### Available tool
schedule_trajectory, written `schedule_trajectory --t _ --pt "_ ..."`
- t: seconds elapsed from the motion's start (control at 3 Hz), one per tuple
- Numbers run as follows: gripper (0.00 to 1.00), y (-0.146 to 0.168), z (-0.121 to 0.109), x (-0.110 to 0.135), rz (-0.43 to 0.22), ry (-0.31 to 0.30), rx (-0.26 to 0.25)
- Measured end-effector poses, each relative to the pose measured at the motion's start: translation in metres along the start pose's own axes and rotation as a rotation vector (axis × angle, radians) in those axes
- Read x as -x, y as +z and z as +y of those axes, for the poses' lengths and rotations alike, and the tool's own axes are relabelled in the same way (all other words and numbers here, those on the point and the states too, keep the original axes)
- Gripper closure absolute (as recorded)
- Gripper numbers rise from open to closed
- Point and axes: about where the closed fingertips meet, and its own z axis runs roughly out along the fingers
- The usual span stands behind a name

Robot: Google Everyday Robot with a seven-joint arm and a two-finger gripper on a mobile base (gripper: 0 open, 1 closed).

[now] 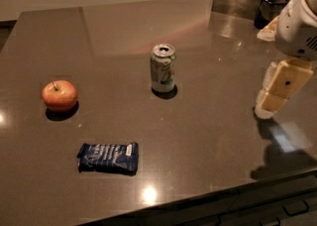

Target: Move 7up can near rxbar blueberry

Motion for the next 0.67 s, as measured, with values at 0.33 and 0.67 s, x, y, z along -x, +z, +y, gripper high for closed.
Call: schedule_trajectory --t 0.33,0.67 --pt "0.00 0.012 -0.006 0.015 -0.045 0.038 -0.006" --pt "0.00 0.030 -0.018 0.036 -0.114 0.084 -0.006"
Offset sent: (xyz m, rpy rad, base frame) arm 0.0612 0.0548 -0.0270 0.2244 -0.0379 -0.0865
